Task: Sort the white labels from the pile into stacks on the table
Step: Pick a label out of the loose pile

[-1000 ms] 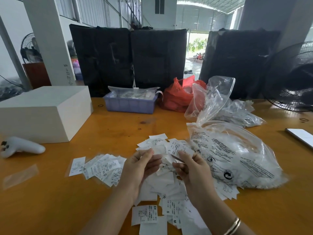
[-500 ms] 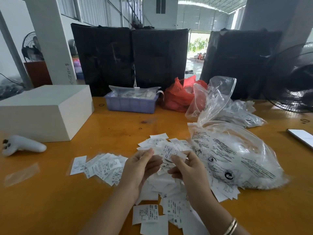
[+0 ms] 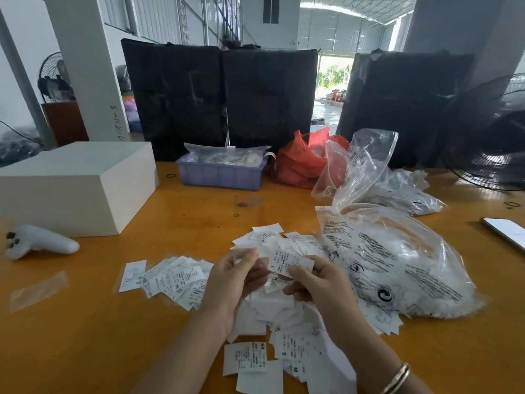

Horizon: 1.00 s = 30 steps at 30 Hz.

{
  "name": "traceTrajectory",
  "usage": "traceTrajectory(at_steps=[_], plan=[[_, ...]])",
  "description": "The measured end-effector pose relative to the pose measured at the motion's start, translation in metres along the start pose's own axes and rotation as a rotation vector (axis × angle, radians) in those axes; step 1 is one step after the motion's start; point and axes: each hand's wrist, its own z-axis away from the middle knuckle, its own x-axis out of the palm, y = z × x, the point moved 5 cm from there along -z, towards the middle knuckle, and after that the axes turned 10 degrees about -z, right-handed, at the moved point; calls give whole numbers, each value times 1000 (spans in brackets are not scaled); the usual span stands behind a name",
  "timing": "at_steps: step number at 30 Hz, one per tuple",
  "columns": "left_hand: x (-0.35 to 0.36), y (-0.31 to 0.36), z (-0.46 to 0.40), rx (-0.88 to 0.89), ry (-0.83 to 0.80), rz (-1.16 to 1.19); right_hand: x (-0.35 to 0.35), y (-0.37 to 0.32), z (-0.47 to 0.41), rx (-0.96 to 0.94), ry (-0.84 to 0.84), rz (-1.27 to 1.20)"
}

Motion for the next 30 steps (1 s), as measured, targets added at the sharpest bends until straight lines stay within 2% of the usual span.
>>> traceTrajectory(at_steps=[4,11,20,26,30], plan=[[1,0,1,7,-13,-35,1,1,0,46,-24,-47],[2,2,2,-1,-102,-74,-5,1,-1,49,37,-97],[0,-1,-2,-29,-48,-61,1,2,0,-4,10,171],[-4,-1,-1,28,42,-173,3,0,2,-24,-26,221],[0,-1,2,44,-6,-192,5,0,3,-16,-51,208]])
